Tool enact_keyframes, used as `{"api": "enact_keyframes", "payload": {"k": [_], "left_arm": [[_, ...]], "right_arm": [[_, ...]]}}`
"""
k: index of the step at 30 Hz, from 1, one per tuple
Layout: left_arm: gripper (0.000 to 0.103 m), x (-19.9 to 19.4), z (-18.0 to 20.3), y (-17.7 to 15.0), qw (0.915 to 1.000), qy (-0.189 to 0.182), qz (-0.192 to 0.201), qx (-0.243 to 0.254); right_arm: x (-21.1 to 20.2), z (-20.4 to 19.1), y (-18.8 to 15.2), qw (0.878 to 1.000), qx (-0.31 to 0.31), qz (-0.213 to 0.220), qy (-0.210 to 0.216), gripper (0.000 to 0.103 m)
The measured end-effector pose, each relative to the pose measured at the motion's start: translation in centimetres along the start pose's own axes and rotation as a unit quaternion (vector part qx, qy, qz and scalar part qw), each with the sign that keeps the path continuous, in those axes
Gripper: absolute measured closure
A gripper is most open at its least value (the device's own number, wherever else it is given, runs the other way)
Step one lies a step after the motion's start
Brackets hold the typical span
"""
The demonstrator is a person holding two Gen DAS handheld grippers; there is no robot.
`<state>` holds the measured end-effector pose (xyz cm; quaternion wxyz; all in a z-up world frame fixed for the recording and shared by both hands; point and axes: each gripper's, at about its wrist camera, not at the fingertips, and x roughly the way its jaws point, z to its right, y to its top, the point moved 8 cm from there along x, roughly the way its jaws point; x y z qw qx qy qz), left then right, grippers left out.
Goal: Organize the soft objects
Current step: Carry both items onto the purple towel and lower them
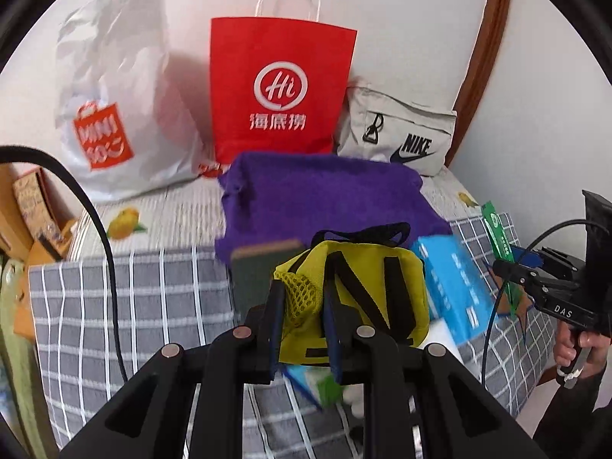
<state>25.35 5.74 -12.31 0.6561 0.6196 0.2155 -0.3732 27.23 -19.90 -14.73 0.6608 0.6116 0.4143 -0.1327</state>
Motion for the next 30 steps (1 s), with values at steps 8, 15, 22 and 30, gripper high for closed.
{"api": "enact_keyframes", "payload": {"k": [8, 15, 22, 30], "left_arm": [[0.084, 4.0, -0.1, 6.5, 0.9998, 0.008, 0.011, 0.012], [0.084, 7.9, -1.4, 11.4, 0.9998, 0.011, 0.017, 0.002], [0.084, 12.3, -2.2, 14.2, 0.9999, 0.008, 0.011, -0.007], [0.084, 16.4, -3.4, 13.9, 0.9996, 0.008, -0.015, -0.025]], "right_arm": [[3.9, 3.1, 6.2, 1.0, -0.003, -0.001, -0.022, 0.059], [7.6, 5.3, 11.2, 1.0, -0.001, 0.007, -0.023, 0.059], [12.0, 7.6, 14.0, 0.999, 0.018, -0.008, -0.044, 0.059], [15.4, 8.3, 13.7, 0.998, 0.032, -0.036, -0.031, 0.059]]}}
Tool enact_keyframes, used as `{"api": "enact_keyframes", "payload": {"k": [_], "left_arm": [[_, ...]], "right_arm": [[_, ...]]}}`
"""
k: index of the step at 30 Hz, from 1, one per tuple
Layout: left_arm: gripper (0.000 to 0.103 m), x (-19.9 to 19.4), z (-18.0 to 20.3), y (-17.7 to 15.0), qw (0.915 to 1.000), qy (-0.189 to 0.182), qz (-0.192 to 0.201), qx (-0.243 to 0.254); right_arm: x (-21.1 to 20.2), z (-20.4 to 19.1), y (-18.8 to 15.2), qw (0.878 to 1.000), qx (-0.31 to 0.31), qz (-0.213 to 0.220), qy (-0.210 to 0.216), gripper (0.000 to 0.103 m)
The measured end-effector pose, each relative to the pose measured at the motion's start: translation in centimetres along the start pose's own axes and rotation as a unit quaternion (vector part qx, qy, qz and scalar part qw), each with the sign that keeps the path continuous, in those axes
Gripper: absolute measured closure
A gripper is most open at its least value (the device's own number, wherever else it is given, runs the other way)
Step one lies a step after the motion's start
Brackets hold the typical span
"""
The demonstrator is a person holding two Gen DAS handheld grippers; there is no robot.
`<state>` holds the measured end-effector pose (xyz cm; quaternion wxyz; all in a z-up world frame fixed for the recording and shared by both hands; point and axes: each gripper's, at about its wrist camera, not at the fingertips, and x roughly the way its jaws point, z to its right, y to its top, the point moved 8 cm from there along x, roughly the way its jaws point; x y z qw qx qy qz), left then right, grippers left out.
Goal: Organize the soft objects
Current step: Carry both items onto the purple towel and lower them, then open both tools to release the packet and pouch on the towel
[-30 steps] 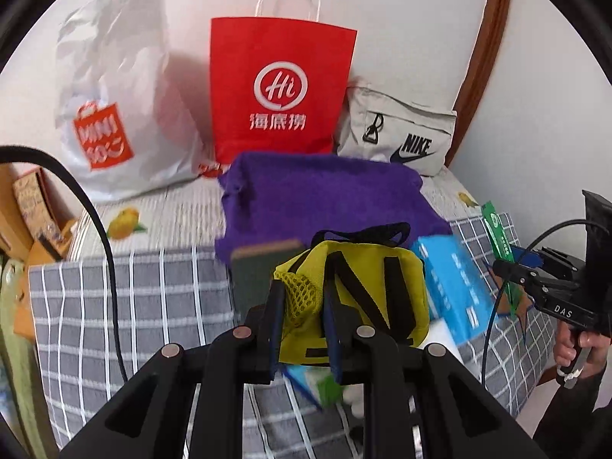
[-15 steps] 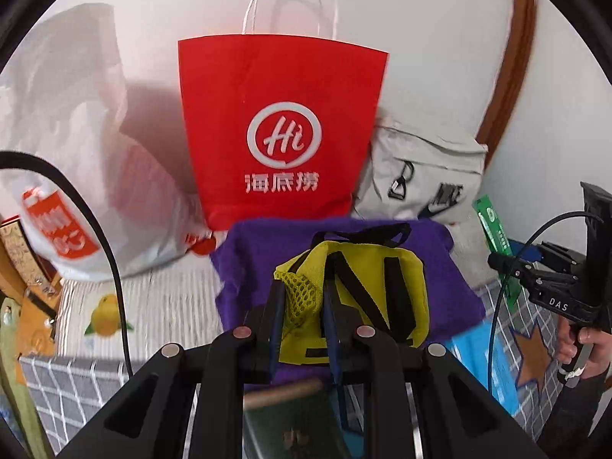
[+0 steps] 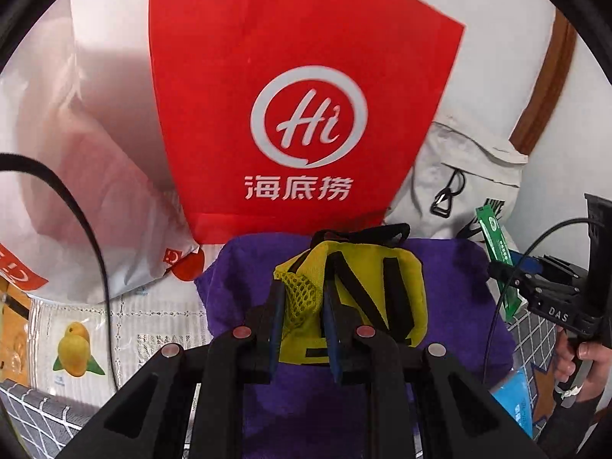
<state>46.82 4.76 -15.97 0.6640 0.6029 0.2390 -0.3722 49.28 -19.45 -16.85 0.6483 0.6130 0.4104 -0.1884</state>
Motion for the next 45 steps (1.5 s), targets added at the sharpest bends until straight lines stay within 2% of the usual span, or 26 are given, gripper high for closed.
{"api": "enact_keyframes", "payload": {"k": [6, 14, 18, 29, 34, 37, 39, 41, 42, 44, 45], "left_arm": [[0.084, 1.0, -0.8, -0.5, 0.9999, 0.007, -0.011, -0.009], [0.084, 2.5, -1.5, -0.8, 0.9993, 0.024, -0.026, -0.012], [0.084, 3.5, -1.6, -1.0, 0.999, 0.021, -0.035, -0.018], [0.084, 6.1, -2.1, -2.0, 0.9967, 0.04, -0.066, -0.025], [0.083, 6.5, -1.9, -2.1, 0.9965, 0.04, -0.069, -0.025], [0.083, 6.9, -1.9, -2.1, 0.9962, 0.043, -0.071, -0.024], [0.082, 6.9, -1.9, -2.1, 0.9961, 0.043, -0.072, -0.028], [0.079, 6.8, -1.9, -2.0, 0.9961, 0.042, -0.071, -0.032], [0.073, 6.7, -1.8, -1.9, 0.9963, 0.04, -0.069, -0.032], [0.06, 6.2, -1.7, -1.7, 0.9967, 0.041, -0.064, -0.029], [0.049, 6.0, -1.6, -1.6, 0.9967, 0.046, -0.061, -0.026]], "right_arm": [[2.7, 0.7, -1.5, 0.999, -0.006, -0.039, -0.006, 0.059], [5.1, 1.2, -3.2, 0.997, 0.007, -0.079, 0.003, 0.059], [6.1, 0.8, -3.9, 0.995, 0.012, -0.097, 0.008, 0.059], [8.3, 0.0, -4.6, 0.992, 0.007, -0.123, -0.002, 0.058], [8.6, 0.0, -5.0, 0.993, 0.006, -0.121, -0.005, 0.058], [8.8, 0.2, -5.0, 0.992, 0.005, -0.124, -0.005, 0.054], [8.6, 0.5, -4.8, 0.992, 0.006, -0.124, -0.007, 0.047], [8.5, 0.2, -4.7, 0.992, 0.006, -0.122, -0.005, 0.045], [8.5, 0.1, -4.6, 0.993, 0.007, -0.122, -0.003, 0.043], [8.1, -0.2, -4.6, 0.993, 0.009, -0.119, 0.0, 0.04], [8.0, -0.3, -4.5, 0.993, 0.01, -0.118, 0.001, 0.038]]}}
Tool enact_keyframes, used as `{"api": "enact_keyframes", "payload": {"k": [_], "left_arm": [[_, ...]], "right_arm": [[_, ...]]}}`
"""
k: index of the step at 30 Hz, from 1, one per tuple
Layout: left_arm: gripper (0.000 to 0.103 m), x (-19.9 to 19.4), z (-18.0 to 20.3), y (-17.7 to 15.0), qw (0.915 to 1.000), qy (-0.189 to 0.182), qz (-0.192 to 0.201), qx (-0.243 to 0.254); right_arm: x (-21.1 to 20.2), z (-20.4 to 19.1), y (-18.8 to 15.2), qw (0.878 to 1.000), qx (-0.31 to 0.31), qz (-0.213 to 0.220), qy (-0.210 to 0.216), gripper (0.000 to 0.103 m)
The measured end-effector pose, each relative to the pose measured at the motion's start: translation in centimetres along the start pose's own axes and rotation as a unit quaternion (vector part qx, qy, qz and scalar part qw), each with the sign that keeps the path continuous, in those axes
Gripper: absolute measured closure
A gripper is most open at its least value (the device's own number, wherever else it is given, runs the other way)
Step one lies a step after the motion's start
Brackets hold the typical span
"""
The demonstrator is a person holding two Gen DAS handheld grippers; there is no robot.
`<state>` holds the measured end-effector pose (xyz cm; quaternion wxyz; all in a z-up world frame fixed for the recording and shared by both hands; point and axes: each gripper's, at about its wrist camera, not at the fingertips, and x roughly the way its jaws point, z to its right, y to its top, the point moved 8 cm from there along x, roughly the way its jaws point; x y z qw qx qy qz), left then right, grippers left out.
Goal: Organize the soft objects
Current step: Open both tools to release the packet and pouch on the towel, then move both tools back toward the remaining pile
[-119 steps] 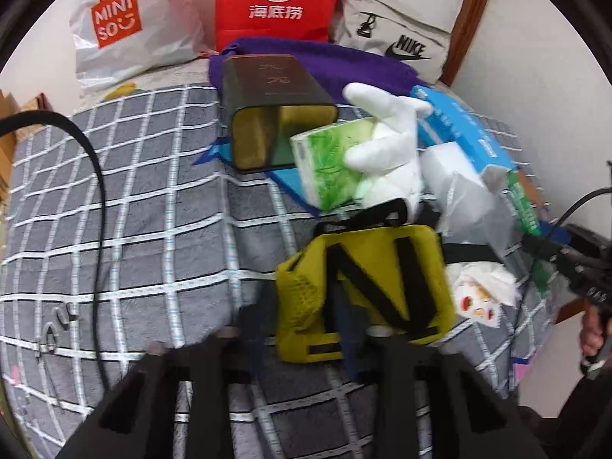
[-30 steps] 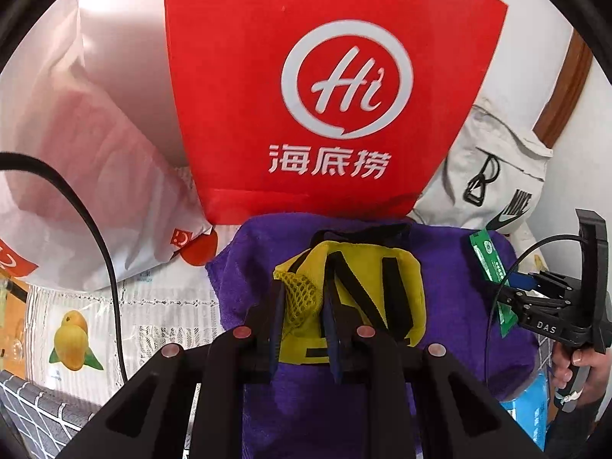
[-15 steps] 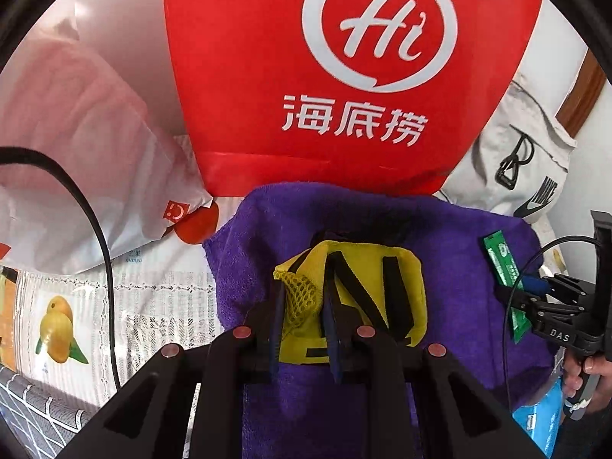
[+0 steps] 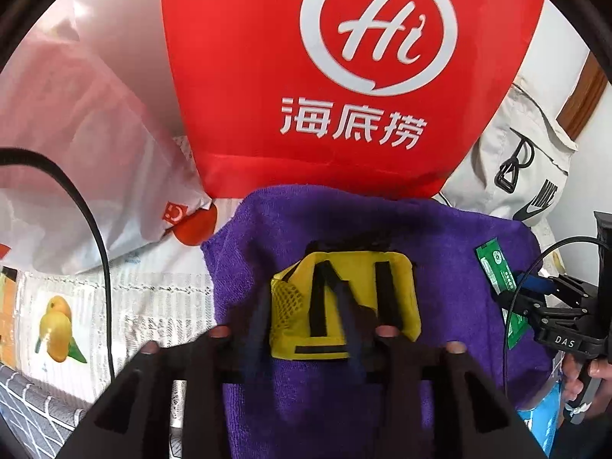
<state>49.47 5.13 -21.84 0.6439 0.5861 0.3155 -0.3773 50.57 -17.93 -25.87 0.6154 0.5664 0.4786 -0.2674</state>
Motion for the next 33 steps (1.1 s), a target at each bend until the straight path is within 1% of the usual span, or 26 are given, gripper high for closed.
{"api": "enact_keyframes", "payload": {"k": [1, 5, 7, 8, 10, 12, 14, 16, 18, 20, 22, 24, 26, 28, 31, 33], "left_arm": [[0.042, -0.2, 0.0, 0.1, 1.0, 0.006, 0.003, 0.002], [0.035, -1.3, 0.0, 0.5, 0.9995, 0.025, 0.019, 0.01], [0.024, -1.9, 0.1, 0.7, 0.9991, 0.031, 0.025, 0.011], [0.022, -2.1, 0.0, 0.8, 0.9989, 0.036, 0.028, 0.01], [0.022, -2.8, 0.0, 1.1, 0.9975, 0.059, 0.039, 0.008], [0.022, -3.4, -0.1, 1.3, 0.9967, 0.066, 0.047, 0.007], [0.022, -4.4, 0.1, 1.6, 0.9963, 0.061, 0.059, 0.005], [0.022, -5.7, 0.6, 1.7, 0.996, 0.048, 0.074, 0.014], [0.022, -6.7, 1.0, 1.8, 0.9955, 0.043, 0.081, 0.022], [0.022, -7.7, 1.3, 1.9, 0.9951, 0.036, 0.087, 0.029], [0.022, -8.5, 1.5, 1.7, 0.9957, 0.022, 0.086, 0.025], [0.022, -9.7, 1.5, 1.7, 0.9957, -0.002, 0.092, 0.015], [0.022, -10.9, 1.7, 1.8, 0.9938, -0.019, 0.109, 0.003], [0.022, -12.1, 2.1, 1.8, 0.992, -0.029, 0.123, 0.0], [0.022, -14.4, 2.9, 1.7, 0.9877, -0.034, 0.152, 0.015], [0.022, -16.3, 3.8, 1.6, 0.9829, -0.046, 0.176, 0.03]], "right_arm": [[-0.1, -0.1, 0.0, 1.0, -0.001, 0.002, -0.002, 0.038], [-0.8, -0.4, 0.2, 1.0, -0.01, 0.014, -0.02, 0.029], [-1.1, -0.8, 0.8, 1.0, -0.01, 0.02, -0.015, 0.028], [-1.3, -0.9, 1.0, 1.0, -0.007, 0.026, -0.01, 0.028], [-2.0, -1.4, 1.2, 0.999, -0.001, 0.032, 0.005, 0.028], [-2.4, -1.7, 1.6, 0.999, 0.0, 0.033, 0.002, 0.028], [-3.7, -2.3, 2.0, 0.999, -0.006, 0.051, -0.014, 0.028], [-4.8, -3.0, 2.0, 0.997, -0.017, 0.071, -0.029, 0.025], [-6.0, -3.5, 1.8, 0.995, -0.024, 0.086, -0.036, 0.024], [-7.2, -4.0, 1.9, 0.994, -0.017, 0.102, -0.031, 0.024], [-8.8, -4.1, 1.6, 0.993, 0.001, 0.113, -0.019, 0.024], [-9.9, -4.1, 1.3, 0.994, 0.007, 0.106, -0.009, 0.024], [-11.4, -4.1, 0.3, 0.995, 0.006, 0.101, -0.006, 0.024], [-12.8, -3.9, -1.4, 0.996, 0.006, 0.093, -0.008, 0.024], [-14.6, -3.8, -3.7, 0.996, 0.009, 0.093, -0.009, 0.024], [-15.7, -3.4, -5.3, 0.994, 0.014, 0.109, -0.021, 0.024]]}}
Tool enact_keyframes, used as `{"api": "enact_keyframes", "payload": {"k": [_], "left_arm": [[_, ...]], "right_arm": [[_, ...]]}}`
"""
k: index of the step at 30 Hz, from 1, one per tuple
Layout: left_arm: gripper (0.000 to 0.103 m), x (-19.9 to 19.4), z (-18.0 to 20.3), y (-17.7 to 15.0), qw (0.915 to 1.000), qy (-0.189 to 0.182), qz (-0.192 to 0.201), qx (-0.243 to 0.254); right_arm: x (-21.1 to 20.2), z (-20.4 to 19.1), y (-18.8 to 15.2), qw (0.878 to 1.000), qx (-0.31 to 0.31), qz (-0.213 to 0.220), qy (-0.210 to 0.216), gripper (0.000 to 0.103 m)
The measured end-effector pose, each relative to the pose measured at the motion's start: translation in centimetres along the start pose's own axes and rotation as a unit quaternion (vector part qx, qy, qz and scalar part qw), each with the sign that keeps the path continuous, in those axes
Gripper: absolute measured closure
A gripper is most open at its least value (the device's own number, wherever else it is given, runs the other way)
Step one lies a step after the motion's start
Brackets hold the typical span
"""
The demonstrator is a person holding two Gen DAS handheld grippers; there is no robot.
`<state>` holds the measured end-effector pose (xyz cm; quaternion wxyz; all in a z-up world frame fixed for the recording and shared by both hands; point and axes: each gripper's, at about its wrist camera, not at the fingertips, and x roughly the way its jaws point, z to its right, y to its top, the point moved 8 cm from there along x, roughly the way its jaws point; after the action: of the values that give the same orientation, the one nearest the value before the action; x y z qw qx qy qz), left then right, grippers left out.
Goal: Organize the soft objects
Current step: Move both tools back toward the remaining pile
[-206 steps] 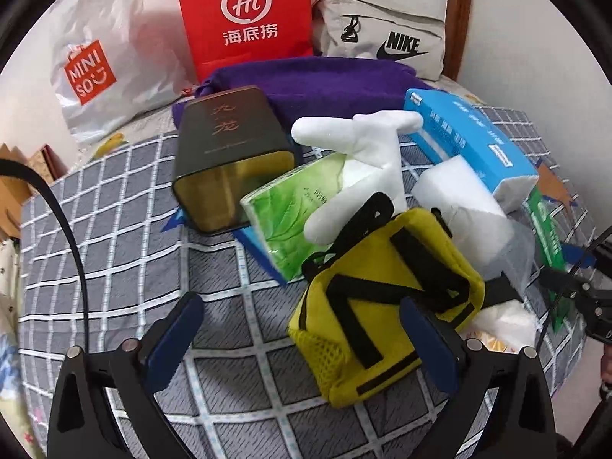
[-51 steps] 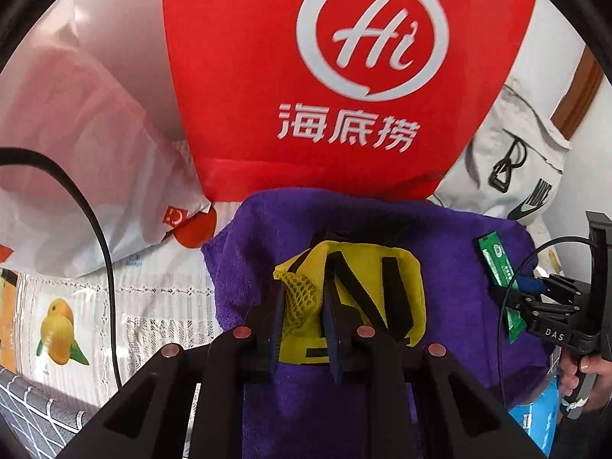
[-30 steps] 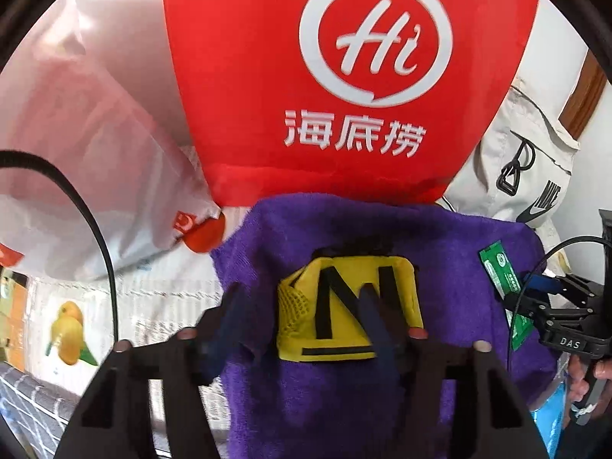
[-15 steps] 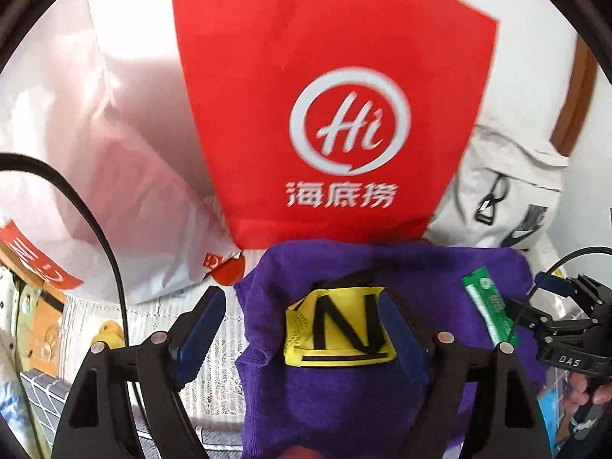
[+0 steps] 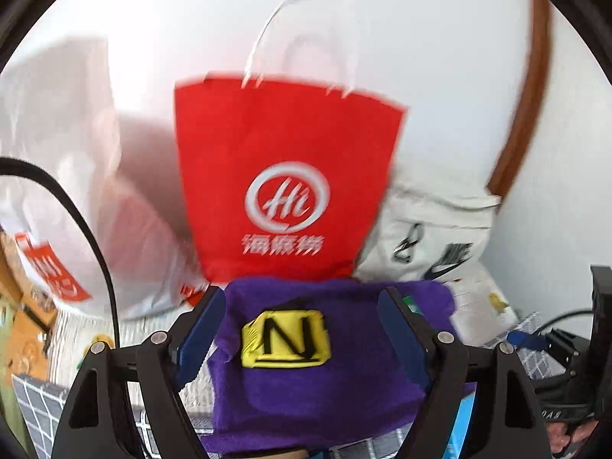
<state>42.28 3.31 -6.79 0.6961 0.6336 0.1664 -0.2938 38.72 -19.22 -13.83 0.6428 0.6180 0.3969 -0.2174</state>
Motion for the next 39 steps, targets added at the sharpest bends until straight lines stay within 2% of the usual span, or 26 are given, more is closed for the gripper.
{"api": "enact_keyframes", "payload": {"k": [3, 6, 12, 17, 22, 28, 34, 39], "left_arm": [[0.022, -2.7, 1.1, 0.8, 0.9995, -0.006, 0.03, 0.007], [0.022, -5.0, 2.1, 1.4, 0.9985, -0.019, 0.051, -0.003], [0.022, -7.5, 3.0, -0.7, 0.9993, 0.016, 0.013, 0.032], [0.022, -9.9, 2.7, -5.9, 0.9991, -0.001, -0.018, 0.037], [0.022, -12.6, 2.2, -12.1, 0.9988, -0.008, -0.039, 0.03], [0.022, -16.4, 1.3, -17.5, 0.9991, 0.007, -0.039, 0.014], [0.022, -17.1, 1.2, -21.7, 0.9981, 0.008, -0.061, 0.001], [0.022, -16.1, 1.0, -24.1, 0.9955, -0.009, -0.093, -0.016]], "right_arm": [[-3.3, 0.2, -2.8, 0.999, -0.004, 0.03, -0.012, 0.024], [-5.7, -0.4, -5.4, 0.999, -0.016, 0.039, -0.008, 0.024], [-9.3, -1.8, -10.8, 0.998, -0.016, 0.064, 0.016, 0.024], [-9.9, -3.2, -15.1, 0.998, -0.031, 0.056, -0.012, 0.024], [-8.9, -5.0, -19.8, 0.999, -0.037, 0.024, 0.002, 0.024], [-7.3, -6.2, -23.8, 0.998, -0.063, 0.013, 0.01, 0.024], [-5.8, -6.2, -25.4, 0.998, -0.053, 0.006, 0.033, 0.024], [-6.6, -8.3, -26.2, 0.994, -0.069, 0.015, 0.079, 0.024]]}}
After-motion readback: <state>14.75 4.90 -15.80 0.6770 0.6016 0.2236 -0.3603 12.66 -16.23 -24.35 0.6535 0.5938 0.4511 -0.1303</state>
